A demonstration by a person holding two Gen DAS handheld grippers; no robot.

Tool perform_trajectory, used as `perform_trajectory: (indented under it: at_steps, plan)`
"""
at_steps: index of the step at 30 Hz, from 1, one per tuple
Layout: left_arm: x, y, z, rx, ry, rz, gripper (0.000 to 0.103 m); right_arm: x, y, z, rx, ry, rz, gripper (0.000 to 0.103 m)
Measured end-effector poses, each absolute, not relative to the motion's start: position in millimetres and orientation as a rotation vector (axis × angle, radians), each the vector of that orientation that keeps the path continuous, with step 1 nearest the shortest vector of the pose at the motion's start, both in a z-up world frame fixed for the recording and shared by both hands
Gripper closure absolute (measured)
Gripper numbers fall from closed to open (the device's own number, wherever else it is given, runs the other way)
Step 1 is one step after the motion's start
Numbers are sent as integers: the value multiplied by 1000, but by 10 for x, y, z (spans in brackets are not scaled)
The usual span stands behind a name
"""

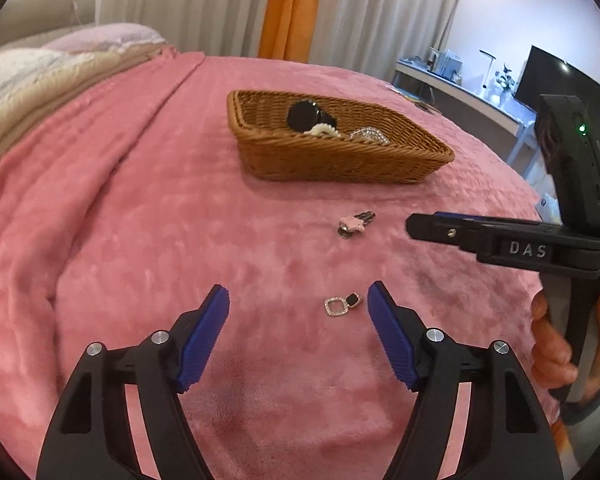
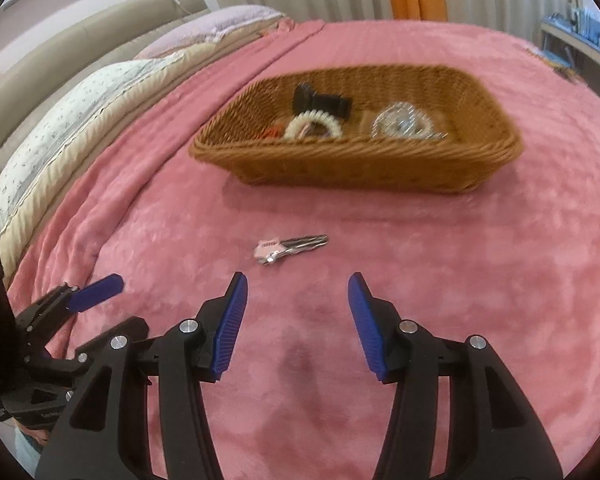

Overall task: Organize jewelry
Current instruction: 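Grasp the square silver earring with the left tool while the right tool grasps the pink star key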

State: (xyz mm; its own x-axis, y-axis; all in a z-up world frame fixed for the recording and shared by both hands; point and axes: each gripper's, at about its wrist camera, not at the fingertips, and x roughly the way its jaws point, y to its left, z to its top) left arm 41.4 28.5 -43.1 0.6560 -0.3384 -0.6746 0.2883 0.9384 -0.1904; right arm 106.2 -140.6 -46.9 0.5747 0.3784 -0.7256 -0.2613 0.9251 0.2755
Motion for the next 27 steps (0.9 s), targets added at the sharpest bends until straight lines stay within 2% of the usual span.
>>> perform_trajectory:
  at_steps: [13, 21, 22, 24, 25, 27]
  plan:
    - [442, 284, -526, -85, 785, -374, 34, 1557, -974, -671, 213, 991, 353, 54]
    - [453, 288, -541, -91, 792, -376, 34, 1660, -806, -700, 160, 966, 266, 55]
    - [453, 280, -542, -87, 793, -375, 34, 1660, -789, -699, 143, 964, 256, 56]
    - [445, 263, -540, -78, 792, -374, 34, 1641, -754, -702, 88, 953, 232, 68]
    - [439, 252, -538, -72, 791, -375, 34, 1624, -772, -702, 76, 949, 234, 71]
    - [436, 221, -539, -57, 797, -387, 34, 1590, -840, -701, 68, 950, 249, 85]
